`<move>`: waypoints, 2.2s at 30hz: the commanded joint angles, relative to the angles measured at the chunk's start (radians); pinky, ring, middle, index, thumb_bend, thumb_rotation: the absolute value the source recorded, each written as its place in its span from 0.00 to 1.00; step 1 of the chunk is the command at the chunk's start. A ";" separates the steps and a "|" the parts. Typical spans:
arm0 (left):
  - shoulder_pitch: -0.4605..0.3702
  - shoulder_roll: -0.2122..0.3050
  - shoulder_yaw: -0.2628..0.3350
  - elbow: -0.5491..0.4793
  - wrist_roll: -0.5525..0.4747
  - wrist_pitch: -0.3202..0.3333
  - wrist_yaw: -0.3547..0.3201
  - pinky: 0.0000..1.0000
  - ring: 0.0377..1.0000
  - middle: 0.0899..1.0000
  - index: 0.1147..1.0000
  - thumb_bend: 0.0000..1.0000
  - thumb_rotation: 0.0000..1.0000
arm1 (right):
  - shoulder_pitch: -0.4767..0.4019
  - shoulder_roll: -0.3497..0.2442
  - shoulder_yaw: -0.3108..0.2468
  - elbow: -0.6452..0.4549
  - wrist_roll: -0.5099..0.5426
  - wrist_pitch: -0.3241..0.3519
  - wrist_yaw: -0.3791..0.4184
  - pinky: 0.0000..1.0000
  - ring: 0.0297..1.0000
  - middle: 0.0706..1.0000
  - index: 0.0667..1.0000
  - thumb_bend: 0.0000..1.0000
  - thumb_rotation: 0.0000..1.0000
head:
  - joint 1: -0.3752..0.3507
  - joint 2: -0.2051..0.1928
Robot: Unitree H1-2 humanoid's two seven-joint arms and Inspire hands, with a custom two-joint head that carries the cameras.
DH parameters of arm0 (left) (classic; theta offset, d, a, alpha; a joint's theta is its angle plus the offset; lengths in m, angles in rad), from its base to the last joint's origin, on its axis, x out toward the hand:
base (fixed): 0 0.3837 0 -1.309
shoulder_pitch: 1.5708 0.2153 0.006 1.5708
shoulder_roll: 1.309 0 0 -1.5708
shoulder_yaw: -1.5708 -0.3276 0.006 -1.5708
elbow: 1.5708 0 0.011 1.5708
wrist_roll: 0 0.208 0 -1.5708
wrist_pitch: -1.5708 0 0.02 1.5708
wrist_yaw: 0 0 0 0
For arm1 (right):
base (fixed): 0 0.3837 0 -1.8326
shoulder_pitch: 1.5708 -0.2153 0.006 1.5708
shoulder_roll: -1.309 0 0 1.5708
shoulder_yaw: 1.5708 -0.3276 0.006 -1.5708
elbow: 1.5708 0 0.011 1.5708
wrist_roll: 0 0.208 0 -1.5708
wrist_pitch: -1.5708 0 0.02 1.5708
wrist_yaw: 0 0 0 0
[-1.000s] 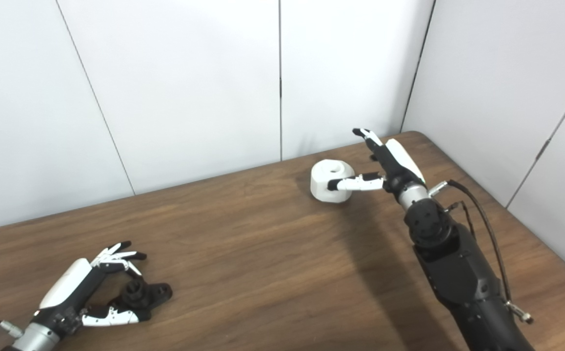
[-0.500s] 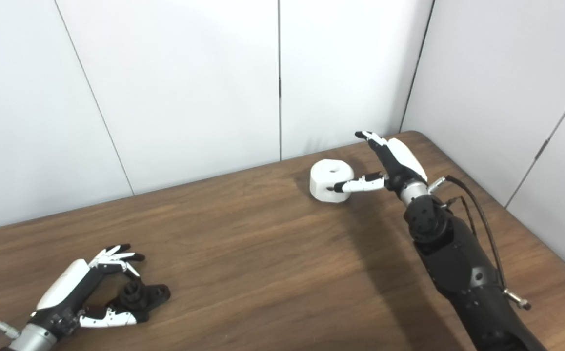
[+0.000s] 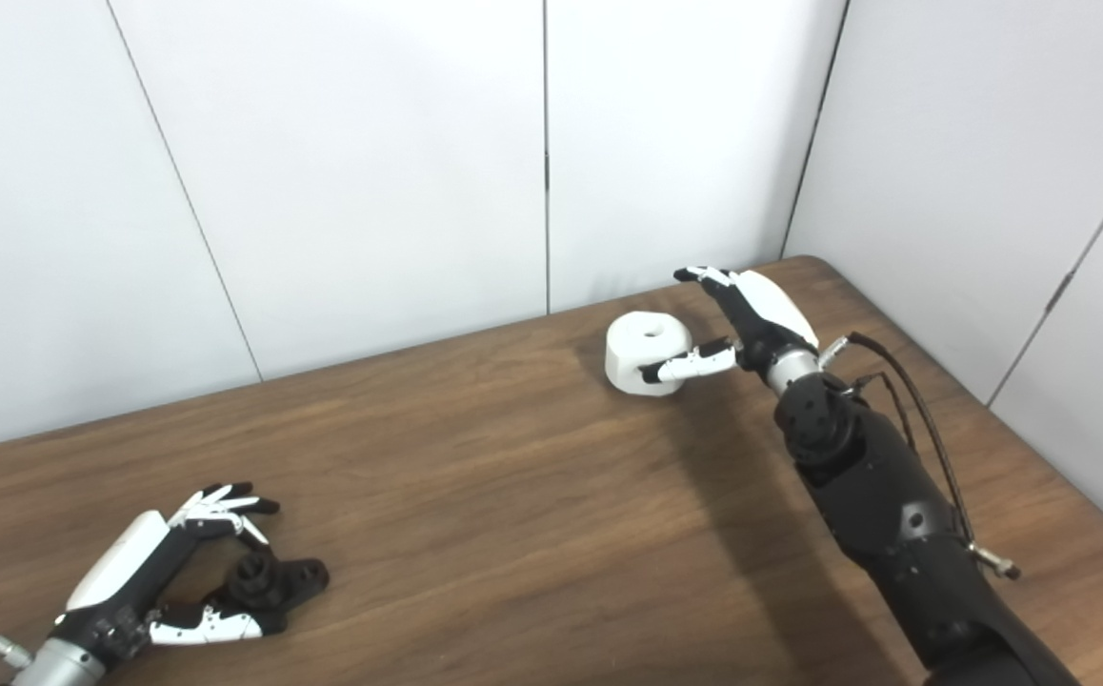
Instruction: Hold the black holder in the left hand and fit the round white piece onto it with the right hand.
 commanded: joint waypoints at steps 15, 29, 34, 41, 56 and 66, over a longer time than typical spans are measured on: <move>0.021 0.042 0.014 -0.052 0.002 0.019 -0.037 1.00 0.94 0.79 0.42 0.52 0.04 | -0.093 -0.049 0.047 0.053 -0.001 -0.024 0.036 0.86 1.00 0.97 0.85 1.00 0.38 | 0.004 0.000; 0.034 0.042 0.020 -0.092 0.008 0.041 -0.044 1.00 0.95 0.79 0.42 0.52 0.04 | -0.122 -0.050 0.103 0.103 -0.045 -0.049 0.022 0.91 1.00 0.97 0.83 1.00 0.41 | 0.018 0.006; 0.043 0.039 0.027 -0.106 0.003 0.060 -0.048 1.00 0.95 0.79 0.42 0.52 0.04 | -0.133 -0.041 0.110 0.117 -0.048 -0.041 0.025 0.95 1.00 0.97 0.81 1.00 0.39 | 0.028 0.005; 0.052 0.041 0.037 -0.125 -0.004 0.066 -0.051 1.00 0.95 0.79 0.42 0.52 0.04 | -0.161 -0.045 0.169 0.177 -0.106 -0.087 0.008 1.00 1.00 0.94 0.59 0.88 0.36 | 0.041 0.006; 0.061 0.049 0.057 -0.134 -0.004 0.054 -0.049 1.00 0.94 0.79 0.42 0.52 0.04 | -0.179 -0.021 0.175 0.222 -0.097 -0.186 -0.035 1.00 1.00 0.89 0.46 0.53 0.17 | 0.049 0.003; 0.055 0.040 0.056 -0.104 -0.004 0.048 -0.048 1.00 0.95 0.79 0.42 0.52 0.04 | -0.146 0.005 0.176 0.057 -0.053 -0.209 0.028 1.00 1.00 0.88 0.45 0.52 0.16 | 0.057 0.005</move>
